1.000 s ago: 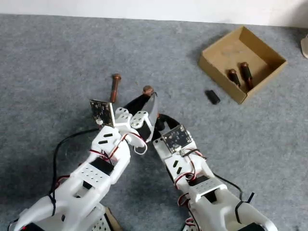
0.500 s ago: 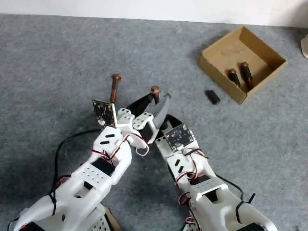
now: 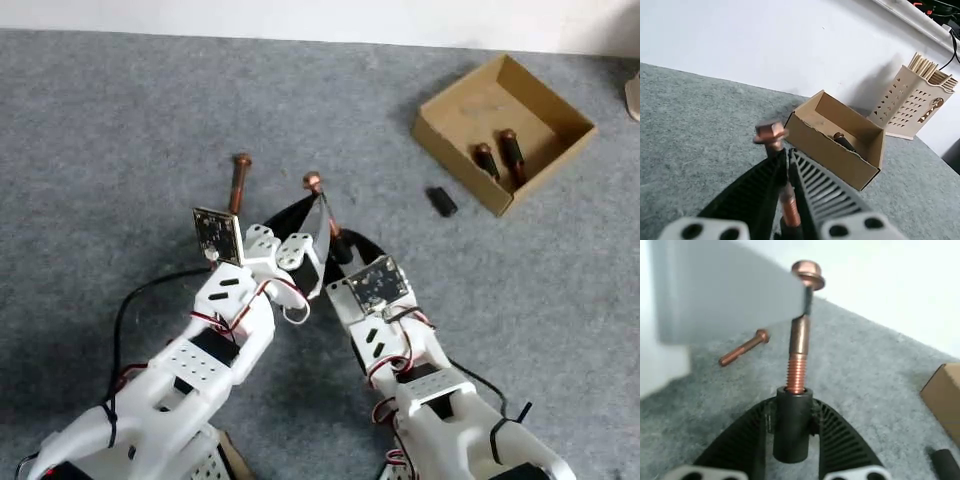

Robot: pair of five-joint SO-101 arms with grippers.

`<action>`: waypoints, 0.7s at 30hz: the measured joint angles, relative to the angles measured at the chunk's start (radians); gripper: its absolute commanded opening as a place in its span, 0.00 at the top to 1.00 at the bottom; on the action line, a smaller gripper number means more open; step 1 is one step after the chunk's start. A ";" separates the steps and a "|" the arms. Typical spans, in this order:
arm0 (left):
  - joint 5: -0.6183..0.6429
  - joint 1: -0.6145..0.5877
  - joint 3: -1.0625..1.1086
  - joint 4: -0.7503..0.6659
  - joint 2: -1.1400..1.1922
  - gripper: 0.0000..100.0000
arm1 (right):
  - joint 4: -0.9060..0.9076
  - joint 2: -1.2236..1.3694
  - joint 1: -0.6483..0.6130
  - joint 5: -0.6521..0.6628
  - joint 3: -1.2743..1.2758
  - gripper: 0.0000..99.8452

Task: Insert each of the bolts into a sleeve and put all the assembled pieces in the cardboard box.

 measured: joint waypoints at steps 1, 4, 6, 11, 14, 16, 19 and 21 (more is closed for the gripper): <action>0.000 0.000 0.000 0.000 0.000 0.97 | -0.005 0.000 0.006 0.000 0.000 0.99; 0.000 0.000 0.000 0.000 0.000 0.97 | -0.008 0.000 0.014 0.000 0.000 0.99; -0.006 0.008 0.000 0.000 0.000 0.97 | -0.008 0.000 0.015 0.000 0.000 0.99; -0.011 0.025 0.000 0.000 0.000 0.97 | -0.021 0.000 0.015 0.000 0.000 0.99; -0.011 0.023 0.000 0.000 0.000 0.97 | -0.026 0.000 0.015 0.000 0.000 0.99; -0.011 0.023 0.000 0.000 0.000 0.97 | -0.026 0.000 0.018 0.000 0.000 0.99; -0.011 0.032 0.000 0.000 0.000 0.97 | -0.026 0.000 0.049 0.000 0.000 0.99; -0.011 0.040 0.000 0.000 0.000 0.97 | -0.026 0.000 0.072 0.000 0.000 0.99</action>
